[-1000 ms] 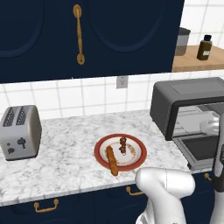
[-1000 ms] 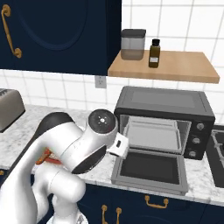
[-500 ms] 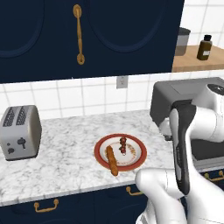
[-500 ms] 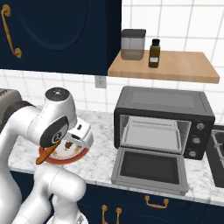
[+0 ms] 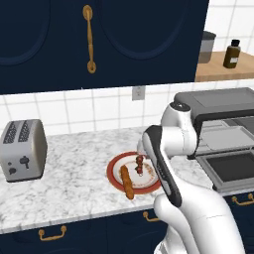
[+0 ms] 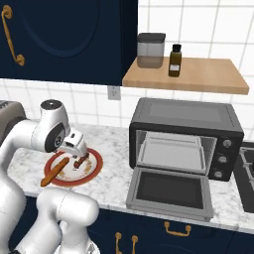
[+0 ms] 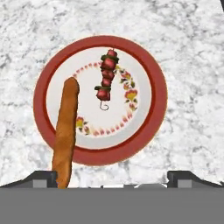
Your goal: Pick up the kebab skewer and baguette bread, and place them inside the toaster oven. Close the toaster oven door and start by setting the timer.
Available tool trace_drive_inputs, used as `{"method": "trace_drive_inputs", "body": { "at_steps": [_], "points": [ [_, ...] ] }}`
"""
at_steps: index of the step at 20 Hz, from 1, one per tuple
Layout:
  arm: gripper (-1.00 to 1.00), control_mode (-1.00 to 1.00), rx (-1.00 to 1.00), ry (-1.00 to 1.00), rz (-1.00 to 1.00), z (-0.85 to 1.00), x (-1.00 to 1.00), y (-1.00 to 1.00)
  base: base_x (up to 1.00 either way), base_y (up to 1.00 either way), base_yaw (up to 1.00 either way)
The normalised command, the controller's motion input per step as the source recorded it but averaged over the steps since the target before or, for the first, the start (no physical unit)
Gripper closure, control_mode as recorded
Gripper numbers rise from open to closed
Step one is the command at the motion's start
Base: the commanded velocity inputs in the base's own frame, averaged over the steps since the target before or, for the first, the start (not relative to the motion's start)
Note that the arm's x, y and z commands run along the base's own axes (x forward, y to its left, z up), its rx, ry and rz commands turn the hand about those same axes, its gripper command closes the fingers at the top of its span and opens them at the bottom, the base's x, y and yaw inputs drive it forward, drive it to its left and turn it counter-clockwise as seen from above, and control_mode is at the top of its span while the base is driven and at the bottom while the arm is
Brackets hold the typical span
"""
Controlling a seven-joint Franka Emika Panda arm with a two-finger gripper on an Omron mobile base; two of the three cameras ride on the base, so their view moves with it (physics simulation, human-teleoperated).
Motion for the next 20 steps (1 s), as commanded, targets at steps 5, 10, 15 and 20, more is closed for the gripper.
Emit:
{"method": "trace_drive_inputs", "body": {
  "at_steps": [5,10,15,20],
  "points": [
    [-1.0,-1.0,-0.06,0.02,0.07,-0.73,0.81,0.32,0.0,0.0,0.0],
    [-1.0,-1.0,-0.04,0.0,0.0,-0.49,0.47,0.0,0.0,0.0,0.0],
    [-1.0,-1.0,0.0,0.05,0.0,-0.38,0.38,0.0,0.0,0.0,0.0],
    [-1.0,-1.0,0.0,0.1,0.0,-0.35,0.2,0.0,0.0,0.0,0.0]
  ]
}}
